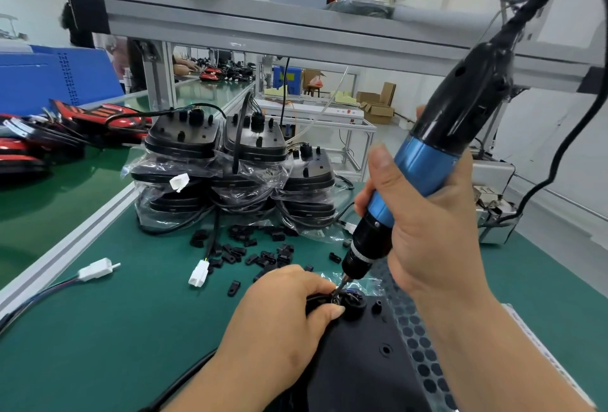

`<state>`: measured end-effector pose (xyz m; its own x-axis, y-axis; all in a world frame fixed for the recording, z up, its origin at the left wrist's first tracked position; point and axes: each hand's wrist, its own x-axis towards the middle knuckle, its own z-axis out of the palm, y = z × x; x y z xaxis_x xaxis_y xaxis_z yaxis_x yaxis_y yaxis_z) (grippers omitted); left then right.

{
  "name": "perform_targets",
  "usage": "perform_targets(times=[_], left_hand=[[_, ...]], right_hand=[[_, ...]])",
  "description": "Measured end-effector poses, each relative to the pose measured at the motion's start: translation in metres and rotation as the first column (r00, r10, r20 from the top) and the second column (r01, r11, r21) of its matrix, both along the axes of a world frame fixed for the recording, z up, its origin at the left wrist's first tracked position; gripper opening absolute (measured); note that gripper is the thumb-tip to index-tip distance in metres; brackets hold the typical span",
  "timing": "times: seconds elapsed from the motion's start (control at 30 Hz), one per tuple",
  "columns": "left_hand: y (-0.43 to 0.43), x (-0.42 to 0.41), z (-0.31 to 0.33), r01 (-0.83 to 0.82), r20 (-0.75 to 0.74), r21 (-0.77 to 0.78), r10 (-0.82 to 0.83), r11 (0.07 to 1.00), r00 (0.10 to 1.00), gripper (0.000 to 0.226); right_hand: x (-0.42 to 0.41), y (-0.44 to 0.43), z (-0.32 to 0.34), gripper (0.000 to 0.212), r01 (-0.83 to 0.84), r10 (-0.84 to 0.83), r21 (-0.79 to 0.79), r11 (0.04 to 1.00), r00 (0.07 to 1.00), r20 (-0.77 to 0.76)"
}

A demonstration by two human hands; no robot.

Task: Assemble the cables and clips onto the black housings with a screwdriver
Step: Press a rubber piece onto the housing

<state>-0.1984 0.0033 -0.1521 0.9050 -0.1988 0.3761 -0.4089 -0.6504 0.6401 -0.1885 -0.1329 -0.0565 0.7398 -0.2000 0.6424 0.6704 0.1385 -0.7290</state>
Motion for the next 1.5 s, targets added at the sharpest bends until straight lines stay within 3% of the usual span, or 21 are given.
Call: perform_targets(times=[1.2,1.5], left_hand=[[0.0006,0.0008,-0.0016,0.009,0.032,0.0,-0.009,1.0,0.999,0.028],[0.0005,0.0005,-0.001,0.007,0.022,0.005,-0.007,1.0,1.0,0.028]], right_hand=[[0.0023,0.0,0.0025,0.032,0.04,-0.039,-0.049,0.998,0.999,0.023],[0.0022,0.0052,0.0039,0.04,0.026,-0.016,-0.186,0.982,0.998,0.057]])
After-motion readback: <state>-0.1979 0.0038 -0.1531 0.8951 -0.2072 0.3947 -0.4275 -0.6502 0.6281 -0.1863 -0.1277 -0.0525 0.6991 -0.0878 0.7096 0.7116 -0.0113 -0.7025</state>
